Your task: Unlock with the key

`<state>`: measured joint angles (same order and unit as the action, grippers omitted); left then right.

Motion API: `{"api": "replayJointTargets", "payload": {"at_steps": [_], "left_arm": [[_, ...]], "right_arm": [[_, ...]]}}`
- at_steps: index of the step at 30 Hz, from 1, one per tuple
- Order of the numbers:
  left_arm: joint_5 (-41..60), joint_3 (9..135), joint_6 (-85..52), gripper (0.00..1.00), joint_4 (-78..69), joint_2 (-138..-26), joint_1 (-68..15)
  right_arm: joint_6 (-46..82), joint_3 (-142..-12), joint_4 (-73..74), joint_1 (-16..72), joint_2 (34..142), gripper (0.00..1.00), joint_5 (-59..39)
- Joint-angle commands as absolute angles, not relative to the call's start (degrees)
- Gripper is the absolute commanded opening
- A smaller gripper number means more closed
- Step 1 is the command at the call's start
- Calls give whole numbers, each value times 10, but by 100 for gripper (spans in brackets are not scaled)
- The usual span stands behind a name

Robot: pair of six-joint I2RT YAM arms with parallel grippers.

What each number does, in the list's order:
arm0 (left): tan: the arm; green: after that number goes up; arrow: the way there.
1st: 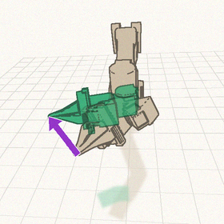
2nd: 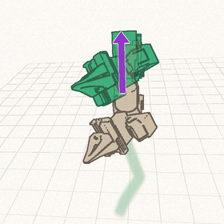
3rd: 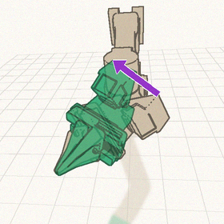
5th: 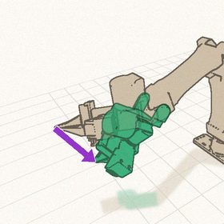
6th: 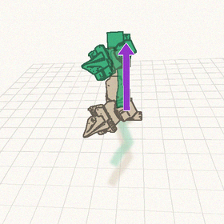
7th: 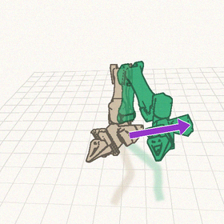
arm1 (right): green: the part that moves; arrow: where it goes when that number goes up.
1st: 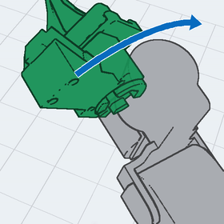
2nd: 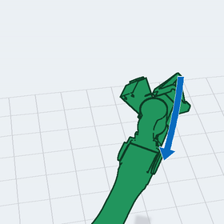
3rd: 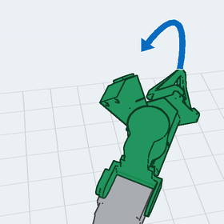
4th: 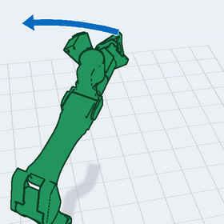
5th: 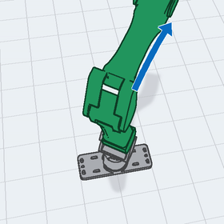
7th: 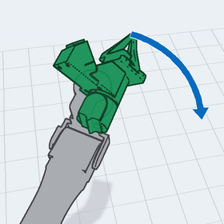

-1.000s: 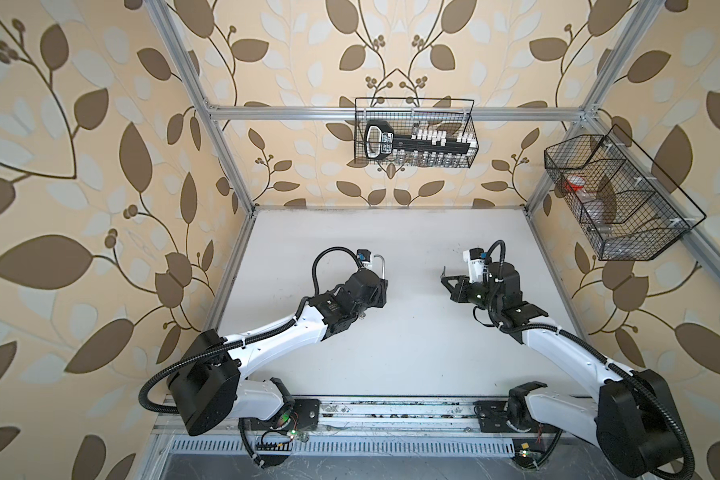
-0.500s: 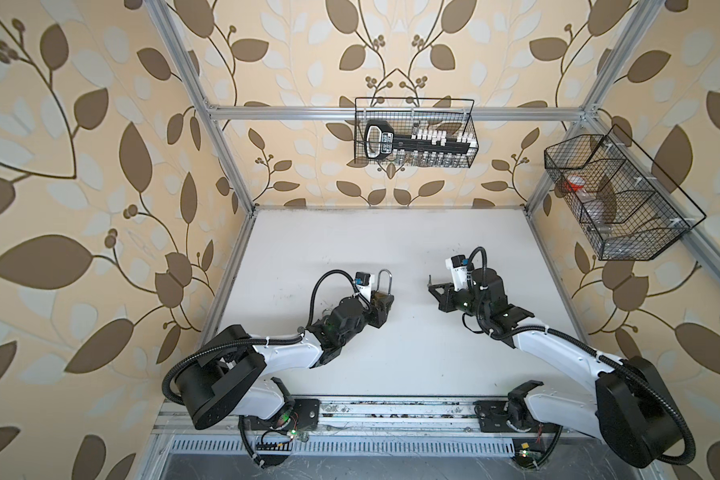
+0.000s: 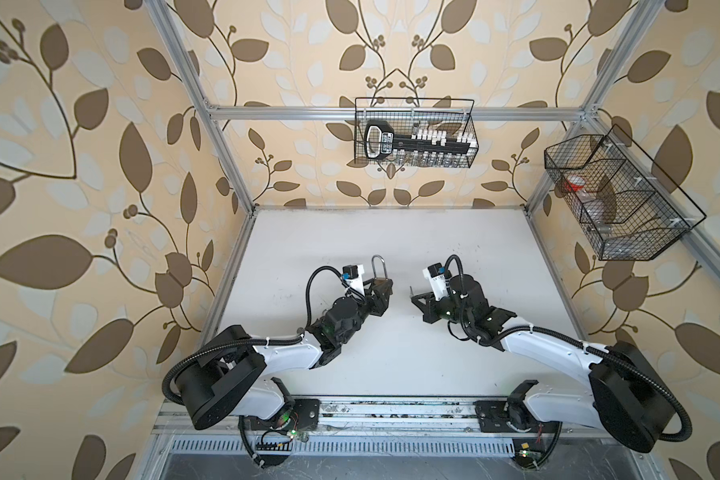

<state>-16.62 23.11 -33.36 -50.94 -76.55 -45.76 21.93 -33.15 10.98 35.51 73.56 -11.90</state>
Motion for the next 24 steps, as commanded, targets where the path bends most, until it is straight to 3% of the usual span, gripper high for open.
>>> {"api": "replayJointTargets", "payload": {"at_steps": [1, 4, 10, 24], "left_arm": [[-274, 278, -434, 0, -423, -707, -458], [-313, 304, -480, 0, -337, -701, -459], [-314, 258, -554, 0, -452, -737, -459], [-204, 228, -537, 0, -664, -846, -466]], "right_arm": [[212, -352, 125, 368, 749, 0, -109], [212, -352, 131, 369, 757, 0, -117], [210, -369, 135, 381, 789, 0, -146], [207, -415, 104, 436, 851, 0, -116]]}}
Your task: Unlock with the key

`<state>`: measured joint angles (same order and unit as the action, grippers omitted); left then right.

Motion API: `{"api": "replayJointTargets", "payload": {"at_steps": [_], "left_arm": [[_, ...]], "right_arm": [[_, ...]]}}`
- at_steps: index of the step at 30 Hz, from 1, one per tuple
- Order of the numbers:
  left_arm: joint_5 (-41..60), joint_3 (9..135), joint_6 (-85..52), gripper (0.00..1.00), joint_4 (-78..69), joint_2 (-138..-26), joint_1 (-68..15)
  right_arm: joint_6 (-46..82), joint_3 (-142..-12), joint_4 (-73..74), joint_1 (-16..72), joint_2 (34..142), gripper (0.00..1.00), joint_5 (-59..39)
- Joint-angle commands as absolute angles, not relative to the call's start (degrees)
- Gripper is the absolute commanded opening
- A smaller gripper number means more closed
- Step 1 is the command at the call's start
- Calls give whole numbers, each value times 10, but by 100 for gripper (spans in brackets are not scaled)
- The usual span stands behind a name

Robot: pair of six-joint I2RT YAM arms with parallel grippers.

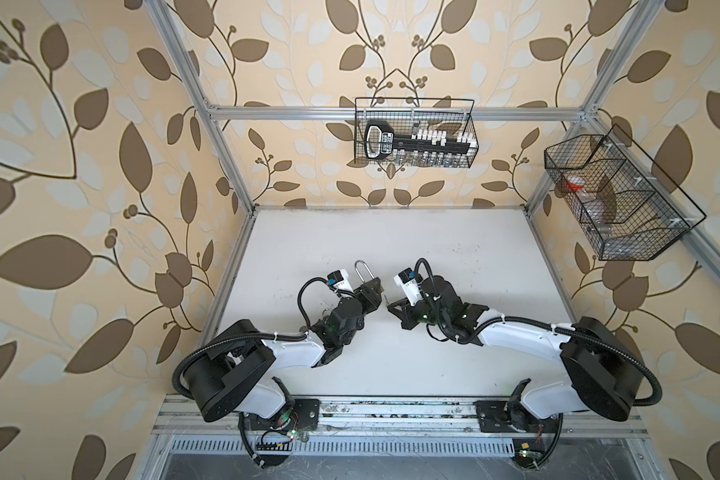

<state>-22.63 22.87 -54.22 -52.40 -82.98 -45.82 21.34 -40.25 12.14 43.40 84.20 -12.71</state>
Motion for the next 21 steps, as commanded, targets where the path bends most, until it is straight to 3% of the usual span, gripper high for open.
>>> {"api": "replayJointTargets", "payload": {"at_steps": [1, 21], "left_arm": [[-202, 226, -533, 0, -683, -854, -469], [-229, 222, -505, 0, -684, -843, -481]], "right_arm": [[207, -416, 102, 436, 853, 0, -113], [212, -425, 81, 418, 870, 0, -115]]}}
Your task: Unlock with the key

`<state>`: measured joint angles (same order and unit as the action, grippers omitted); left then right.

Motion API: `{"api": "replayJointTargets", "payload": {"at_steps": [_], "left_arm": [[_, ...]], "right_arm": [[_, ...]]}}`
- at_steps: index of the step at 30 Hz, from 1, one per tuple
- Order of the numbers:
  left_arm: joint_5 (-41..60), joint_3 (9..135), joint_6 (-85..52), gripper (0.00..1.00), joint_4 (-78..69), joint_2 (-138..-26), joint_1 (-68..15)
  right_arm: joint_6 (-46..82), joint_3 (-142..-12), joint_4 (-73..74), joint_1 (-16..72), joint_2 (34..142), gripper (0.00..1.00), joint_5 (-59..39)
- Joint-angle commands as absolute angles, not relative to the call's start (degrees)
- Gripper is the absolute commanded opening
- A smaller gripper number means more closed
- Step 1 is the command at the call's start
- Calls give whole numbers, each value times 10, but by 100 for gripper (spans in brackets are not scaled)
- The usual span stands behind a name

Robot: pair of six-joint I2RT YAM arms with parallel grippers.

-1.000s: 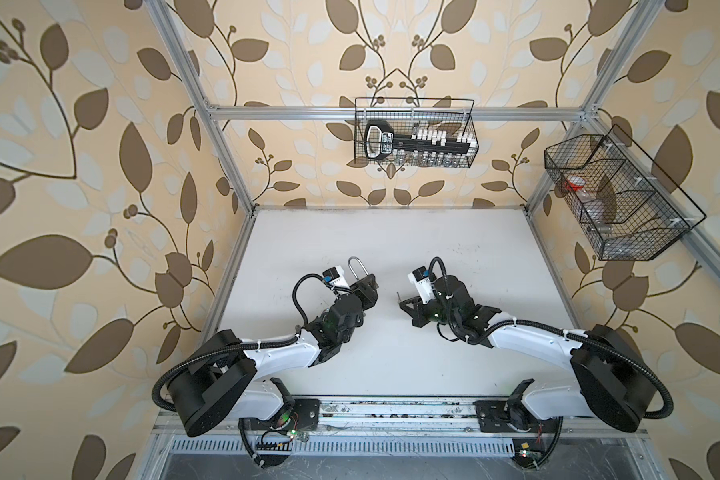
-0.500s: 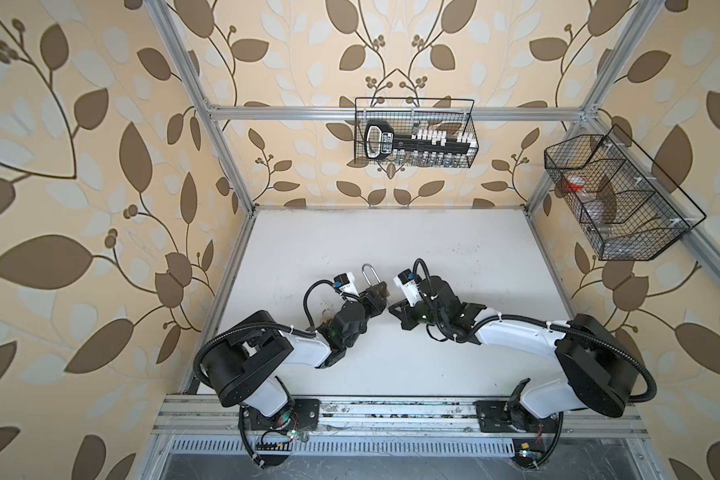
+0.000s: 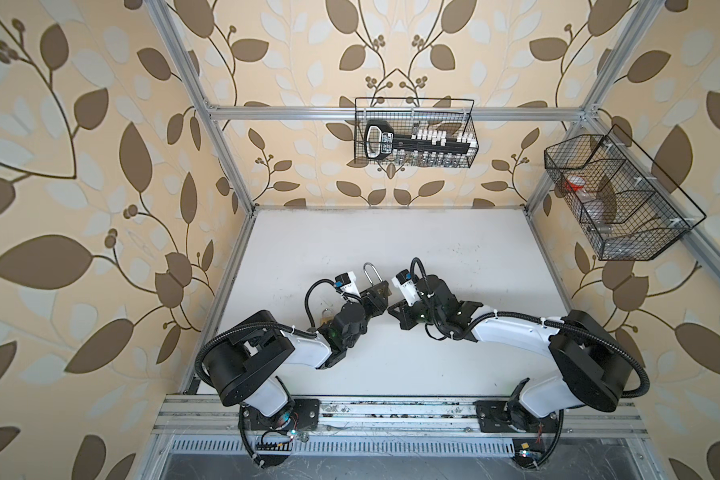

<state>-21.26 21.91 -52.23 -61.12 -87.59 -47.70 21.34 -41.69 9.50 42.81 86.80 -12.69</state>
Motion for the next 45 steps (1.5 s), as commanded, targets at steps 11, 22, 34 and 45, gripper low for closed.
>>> {"api": "replayJointTargets", "payload": {"at_steps": [11, 22, 34, 45], "left_arm": [[-259, 213, -492, 0, -699, -839, -481], [-258, 213, -490, 0, -703, -841, -481], [-257, 217, -477, 0, -714, -857, -491], [-255, 223, -471, 0, -711, -868, -496]], "right_arm": [[213, -426, 78, 415, 871, 0, -123], [211, -427, 83, 417, 873, 0, -134], [207, -436, 83, 431, 881, 0, -136], [207, -432, 84, 432, 871, 0, -132]]}}
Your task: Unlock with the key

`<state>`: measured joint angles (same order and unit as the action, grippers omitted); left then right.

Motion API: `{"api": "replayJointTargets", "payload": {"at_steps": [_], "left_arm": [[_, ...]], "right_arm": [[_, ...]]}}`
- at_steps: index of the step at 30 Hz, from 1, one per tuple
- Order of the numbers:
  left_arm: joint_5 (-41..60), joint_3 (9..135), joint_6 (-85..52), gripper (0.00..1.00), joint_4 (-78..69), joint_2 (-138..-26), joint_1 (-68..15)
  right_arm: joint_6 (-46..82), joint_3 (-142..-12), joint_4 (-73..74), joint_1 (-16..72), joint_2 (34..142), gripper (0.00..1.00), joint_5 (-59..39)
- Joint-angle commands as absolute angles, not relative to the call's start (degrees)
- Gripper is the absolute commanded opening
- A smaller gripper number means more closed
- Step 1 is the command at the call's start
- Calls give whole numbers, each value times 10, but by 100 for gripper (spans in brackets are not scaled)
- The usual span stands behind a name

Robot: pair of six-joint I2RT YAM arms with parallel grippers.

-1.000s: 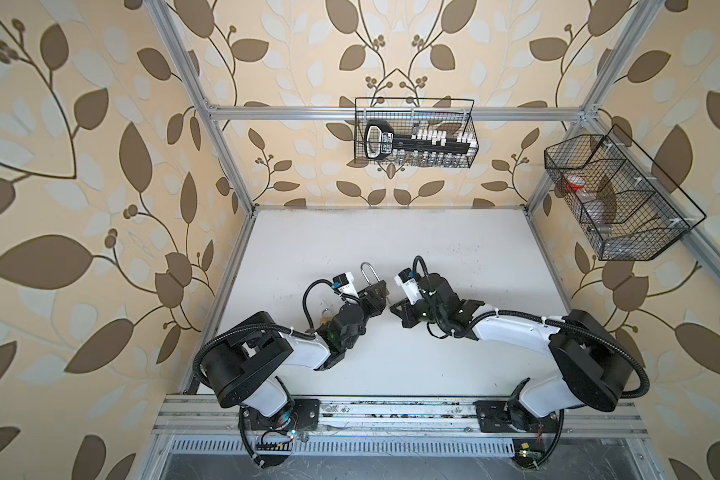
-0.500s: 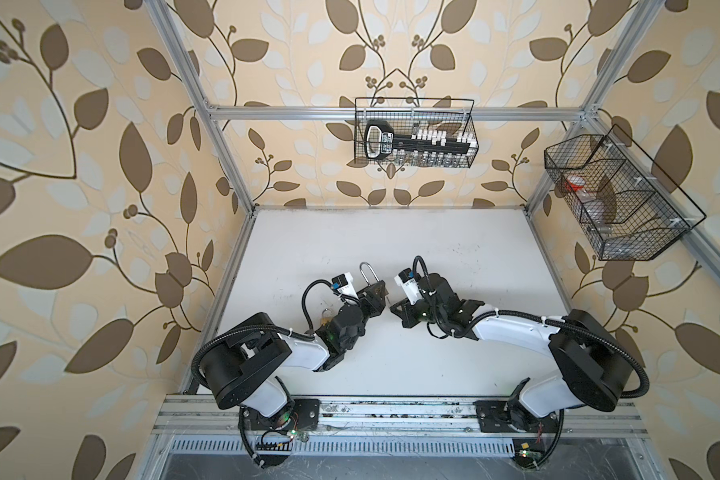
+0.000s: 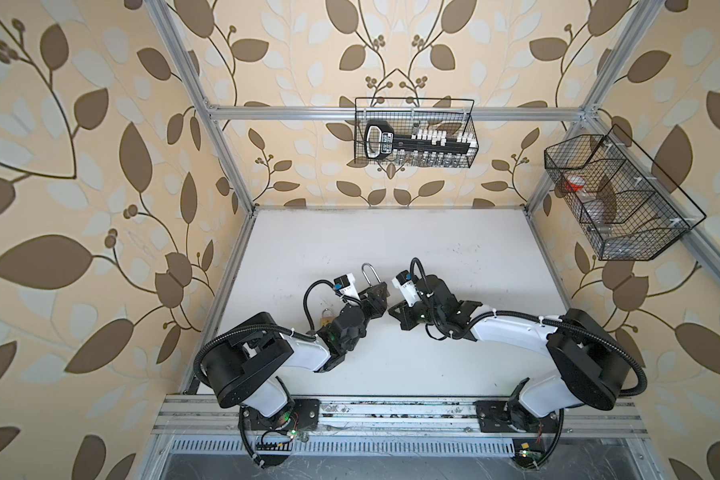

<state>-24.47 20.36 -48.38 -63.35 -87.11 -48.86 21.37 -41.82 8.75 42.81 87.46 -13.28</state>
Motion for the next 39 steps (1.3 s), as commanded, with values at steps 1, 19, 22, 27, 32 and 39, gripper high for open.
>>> {"api": "replayJointTargets", "payload": {"at_steps": [1, 19, 22, 27, 32, 39], "left_arm": [[-255, 224, -469, 0, -711, -870, -497], [-254, 229, -444, 0, -739, -905, -508], [-262, 228, -423, 0, -783, -930, -516], [-277, 229, -416, 0, -816, -958, -526], [-277, 231, -417, 0, -816, -964, -530], [-258, 241, -414, 0, -816, -983, -532]], "right_arm": [[207, -432, 86, 432, 871, 0, -133], [236, -407, 114, 407, 850, 0, -156], [236, -403, 118, 406, 838, 0, -155], [237, -395, 134, 407, 830, 0, -167], [237, -390, 147, 407, 824, 0, -177], [250, -361, 180, 385, 787, 0, -194]]}}
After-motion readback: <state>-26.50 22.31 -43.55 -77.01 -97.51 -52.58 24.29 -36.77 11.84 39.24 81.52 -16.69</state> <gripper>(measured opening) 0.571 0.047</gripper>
